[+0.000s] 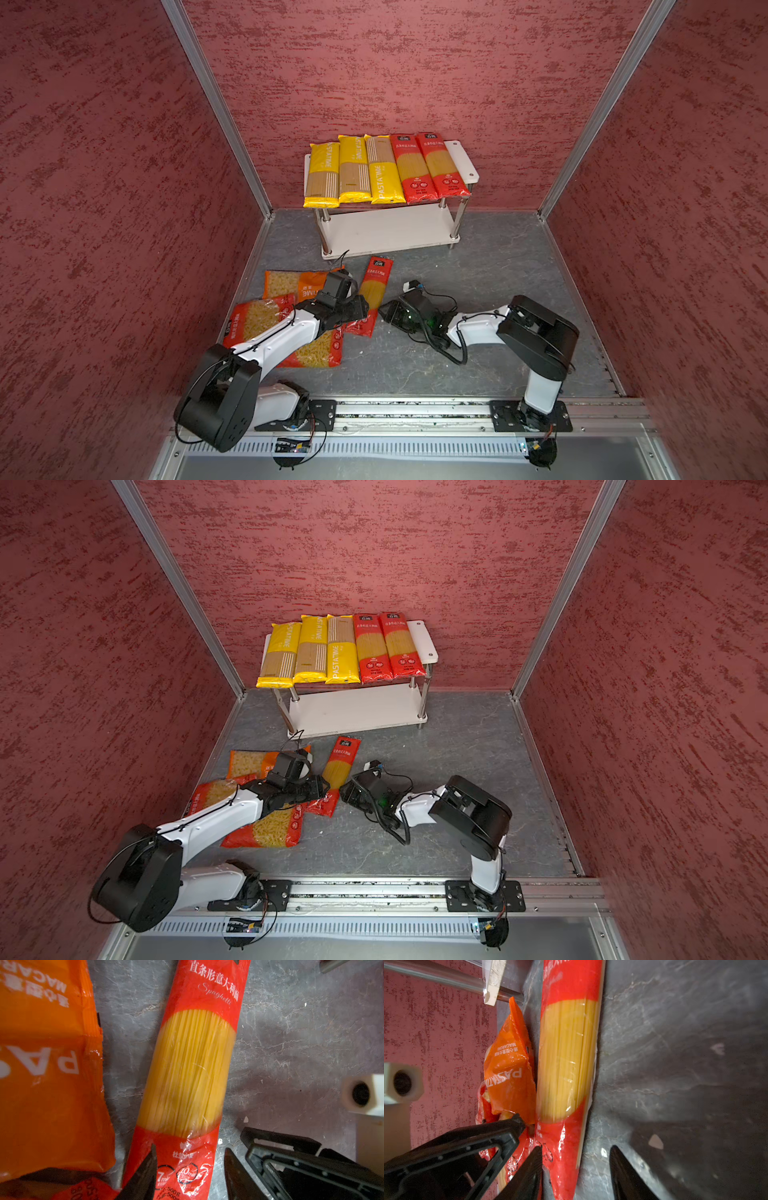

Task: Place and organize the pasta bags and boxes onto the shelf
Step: 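Lower both grippers onto another red-and-white spaghetti bundle on the table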

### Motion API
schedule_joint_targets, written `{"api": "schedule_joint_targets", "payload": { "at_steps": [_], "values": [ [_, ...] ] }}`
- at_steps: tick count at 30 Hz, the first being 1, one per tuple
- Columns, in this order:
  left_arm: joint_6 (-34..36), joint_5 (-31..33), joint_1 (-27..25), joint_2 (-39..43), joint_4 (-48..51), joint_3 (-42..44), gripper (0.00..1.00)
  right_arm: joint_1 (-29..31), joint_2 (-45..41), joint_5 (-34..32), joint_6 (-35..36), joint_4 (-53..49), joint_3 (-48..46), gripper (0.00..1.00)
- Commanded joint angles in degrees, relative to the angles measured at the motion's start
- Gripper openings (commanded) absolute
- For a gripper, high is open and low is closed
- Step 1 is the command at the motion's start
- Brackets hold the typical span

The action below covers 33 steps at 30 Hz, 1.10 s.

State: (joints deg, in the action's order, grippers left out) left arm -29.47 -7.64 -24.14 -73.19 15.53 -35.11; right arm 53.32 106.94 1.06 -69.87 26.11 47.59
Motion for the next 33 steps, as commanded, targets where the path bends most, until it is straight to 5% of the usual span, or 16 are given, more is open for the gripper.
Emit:
{"api": "schedule_joint_targets", "payload": {
  "at_steps": [1,7,17,27,33],
  "values": [
    [0.7,-0.9,0.2,-0.7,-2.9,0.6,0.49,0.2,2.7,-0.3,-2.2,1.6,4.3,0.53],
    [-0.3,-1.3,0.2,0.2,-4.2,1.7,0.42,0.2,8.5,1.7,-2.8,1.5,9.6,0.46],
    [-0.1,-1.0,0.4,7.4,-0.7,1.5,0.43,-0.3,6.0,-0.2,-1.2,3.4,6.3,0.05],
    [-1.7,-3.2,-1.5,11.5,-0.3,2.4,0.47,-6.9,-6.2,7.7,-1.4,15.8,-14.4,0.01],
    [-6.5,-2.4,-10.2,6.5,-7.8,2.7,0.51,-7.5,-22.7,10.8,2.7,4.1,-26.3,0.08]
  ]
}}
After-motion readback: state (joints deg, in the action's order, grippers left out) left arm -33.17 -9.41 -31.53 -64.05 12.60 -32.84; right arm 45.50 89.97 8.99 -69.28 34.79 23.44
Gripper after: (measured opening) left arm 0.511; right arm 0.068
